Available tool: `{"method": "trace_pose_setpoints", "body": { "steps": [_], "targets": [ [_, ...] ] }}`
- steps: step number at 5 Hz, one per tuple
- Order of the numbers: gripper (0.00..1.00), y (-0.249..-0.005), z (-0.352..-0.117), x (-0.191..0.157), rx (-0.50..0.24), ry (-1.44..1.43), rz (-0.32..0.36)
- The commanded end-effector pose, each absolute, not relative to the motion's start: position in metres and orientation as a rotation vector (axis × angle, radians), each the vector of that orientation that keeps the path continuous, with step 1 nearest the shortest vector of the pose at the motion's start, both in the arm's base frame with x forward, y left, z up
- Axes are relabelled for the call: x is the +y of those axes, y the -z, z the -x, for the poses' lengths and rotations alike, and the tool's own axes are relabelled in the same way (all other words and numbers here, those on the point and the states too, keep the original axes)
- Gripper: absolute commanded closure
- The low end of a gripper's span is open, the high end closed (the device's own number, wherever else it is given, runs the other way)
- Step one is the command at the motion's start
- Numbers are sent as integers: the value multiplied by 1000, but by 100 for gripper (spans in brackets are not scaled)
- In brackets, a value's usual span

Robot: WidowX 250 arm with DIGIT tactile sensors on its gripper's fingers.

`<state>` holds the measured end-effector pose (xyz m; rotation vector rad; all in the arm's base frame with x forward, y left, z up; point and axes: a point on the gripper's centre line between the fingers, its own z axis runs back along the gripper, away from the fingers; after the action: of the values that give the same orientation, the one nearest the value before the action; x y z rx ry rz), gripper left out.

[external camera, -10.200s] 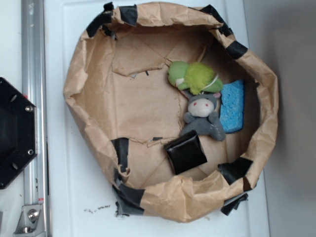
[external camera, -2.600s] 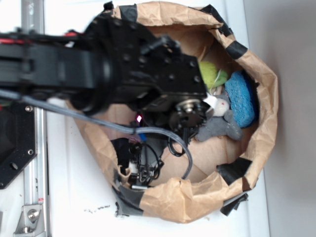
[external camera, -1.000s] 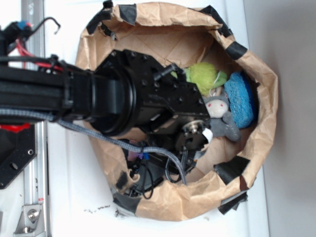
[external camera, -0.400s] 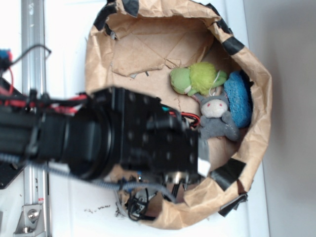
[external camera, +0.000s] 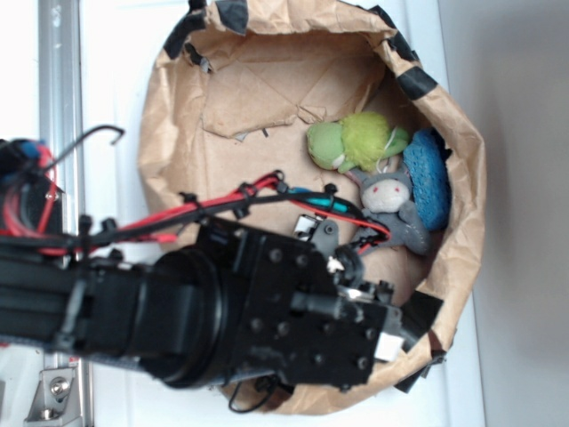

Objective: Grab the black box.

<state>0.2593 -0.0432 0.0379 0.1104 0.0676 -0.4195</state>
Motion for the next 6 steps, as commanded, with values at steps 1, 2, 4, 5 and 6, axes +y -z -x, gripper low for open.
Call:
{"method": "trace_pose_setpoints", "body": {
  "steps": [1, 2, 4, 5, 6],
  "targets": [
    [0, -64, -265, -4, 30, 298, 132],
    [0, -78, -256, -3, 3, 322, 167],
    [0, -91, -254, -19, -32, 362, 189],
    [0, -77, -256, -29, -6, 363, 156],
    [0, -60, -258, -27, 22, 346, 120]
  ]
}}
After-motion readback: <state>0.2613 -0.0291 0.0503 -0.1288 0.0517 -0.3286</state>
